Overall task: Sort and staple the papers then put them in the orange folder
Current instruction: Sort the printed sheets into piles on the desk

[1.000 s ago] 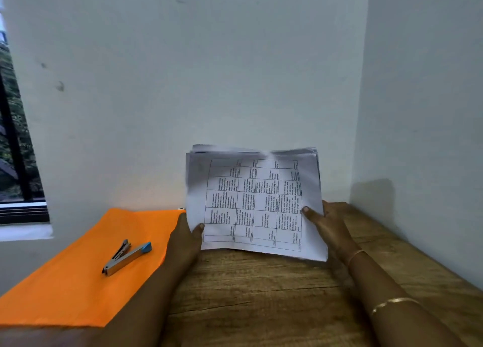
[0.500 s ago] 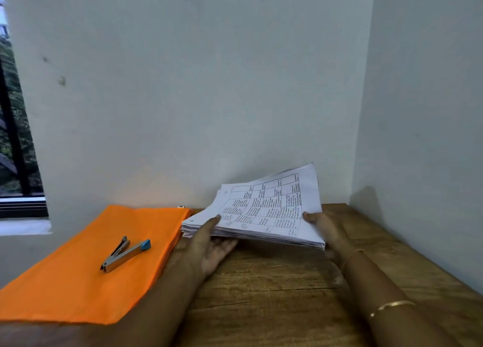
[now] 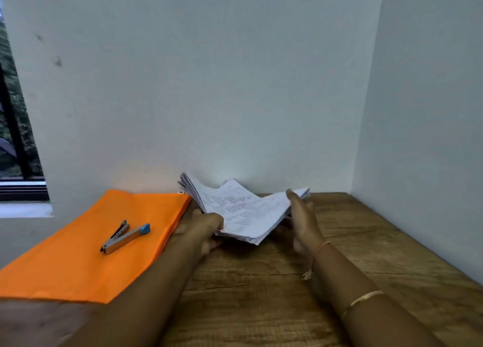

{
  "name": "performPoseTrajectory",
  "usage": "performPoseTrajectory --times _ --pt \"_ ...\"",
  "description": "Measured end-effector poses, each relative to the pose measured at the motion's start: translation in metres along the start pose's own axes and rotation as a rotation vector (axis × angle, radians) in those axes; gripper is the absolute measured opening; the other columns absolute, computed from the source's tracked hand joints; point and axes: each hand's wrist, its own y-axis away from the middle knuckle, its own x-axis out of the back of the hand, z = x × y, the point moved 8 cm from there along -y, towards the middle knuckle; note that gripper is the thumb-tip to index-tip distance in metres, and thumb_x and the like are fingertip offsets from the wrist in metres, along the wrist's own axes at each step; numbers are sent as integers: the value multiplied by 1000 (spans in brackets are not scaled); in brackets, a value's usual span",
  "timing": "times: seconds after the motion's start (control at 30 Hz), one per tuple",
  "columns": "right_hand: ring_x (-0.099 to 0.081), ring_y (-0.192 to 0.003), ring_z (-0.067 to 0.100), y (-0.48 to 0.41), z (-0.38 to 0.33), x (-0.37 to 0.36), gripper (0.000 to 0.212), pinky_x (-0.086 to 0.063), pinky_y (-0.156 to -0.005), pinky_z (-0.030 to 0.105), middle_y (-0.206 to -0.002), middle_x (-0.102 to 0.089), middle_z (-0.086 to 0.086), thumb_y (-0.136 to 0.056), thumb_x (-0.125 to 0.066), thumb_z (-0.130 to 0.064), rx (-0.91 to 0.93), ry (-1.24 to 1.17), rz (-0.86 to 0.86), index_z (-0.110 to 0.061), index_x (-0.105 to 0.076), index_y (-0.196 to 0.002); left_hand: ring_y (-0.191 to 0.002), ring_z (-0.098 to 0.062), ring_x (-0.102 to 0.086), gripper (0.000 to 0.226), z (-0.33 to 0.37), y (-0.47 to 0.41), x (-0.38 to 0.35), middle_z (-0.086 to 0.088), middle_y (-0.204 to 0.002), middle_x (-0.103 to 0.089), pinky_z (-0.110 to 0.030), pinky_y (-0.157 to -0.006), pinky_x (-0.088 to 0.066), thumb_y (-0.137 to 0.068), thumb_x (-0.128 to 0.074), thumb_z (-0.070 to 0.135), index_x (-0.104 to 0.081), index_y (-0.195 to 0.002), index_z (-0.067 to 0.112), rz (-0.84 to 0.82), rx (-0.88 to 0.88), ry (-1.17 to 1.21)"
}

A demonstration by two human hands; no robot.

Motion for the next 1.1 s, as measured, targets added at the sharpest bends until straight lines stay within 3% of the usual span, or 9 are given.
performPoseTrajectory --times 0.13,0.3,0.43,0.6,0.77,0.93,1.0,1.07,1.1 --pt "-60 -88 27 -11 2 29 23 -56 -68 44 -104 -55 12 -95 -53 -25 -144 117 -44 -17 -39 -111 -98 -33 -52 50 19 0 26 -10 -114 -55 -27 -63 -44 -71 -47 -10 -44 -119 3 -6 -76 -317" --pt "-54 -63 16 0 12 20 12 -45 -50 24 -80 -59 7 -95 -49 -18 -227 531 -302 -10 -57 -93 -83 -30 -52 35 26 4 41 -12 -94 -55 -28 -62 -41 -87 -38 -10 -47 -119 1 -44 -67 -703" --pt "-61 -108 19 11 19 -13 32 -49 -95 33 -124 -63 4 -94 -56 -22 -129 798 -487 -12 -58 -124 -112 -32 -51 38 25 -5 44 -15 -126 -51 -30 -85 -43 -92 -46 8 -39 -129 2 53 -188 -1116" --pt "-53 -118 22 23 21 -38 44 -45 -89 28 -139 -51 4 -93 -53 -27 81 1090 -494 -16 -49 -136 -113 -30 -43 30 14 6 43 -15 -129 -37 -36 -87 -41 -95 -39 17 -40 -124 8 262 -360 -1521" --pt "-30 -136 35 28 6 -38 76 -28 -105 51 -153 -23 13 -92 -44 -52 335 1634 -152 -10 -16 -149 -119 -26 -40 26 14 2 34 -13 -134 -42 -35 -92 -39 -95 -37 22 -51 -114 13 268 -495 -1678" --pt "-49 -121 30 21 20 -32 59 -38 -101 47 -138 -45 4 -81 -51 -50 134 1417 -230 -21 -45 -132 -118 -25 -42 31 11 2 30 -10 -126 -50 -38 -95 -36 -98 -31 30 -47 -120 16 243 -519 -1698" --pt "-59 -96 22 15 22 -29 44 -49 -80 35 -115 -60 0 -75 -53 -40 118 1240 -223 -18 -54 -113 -119 -25 -42 34 11 4 27 -10 -127 -51 -38 -98 -34 -99 -30 35 -47 -122 17 229 -534 -1703" --pt "-53 -70 13 11 19 -26 10 -38 -54 26 -84 -57 -3 -84 -52 -21 144 1205 -216 -13 -53 -90 -118 -24 -44 36 11 5 24 -9 -126 -53 -39 -99 -34 -99 -29 37 -47 -123 17 209 -550 -1693" --pt "-46 -62 11 11 16 -25 9 -30 -49 25 -73 -51 -3 -86 -50 -16 162 1236 -208 -13 -48 -77 -117 -23 -45 37 10 5 23 -8 -125 -53 -39 -99 -34 -99 -29 38 -47 -123 17 191 -549 -1688"
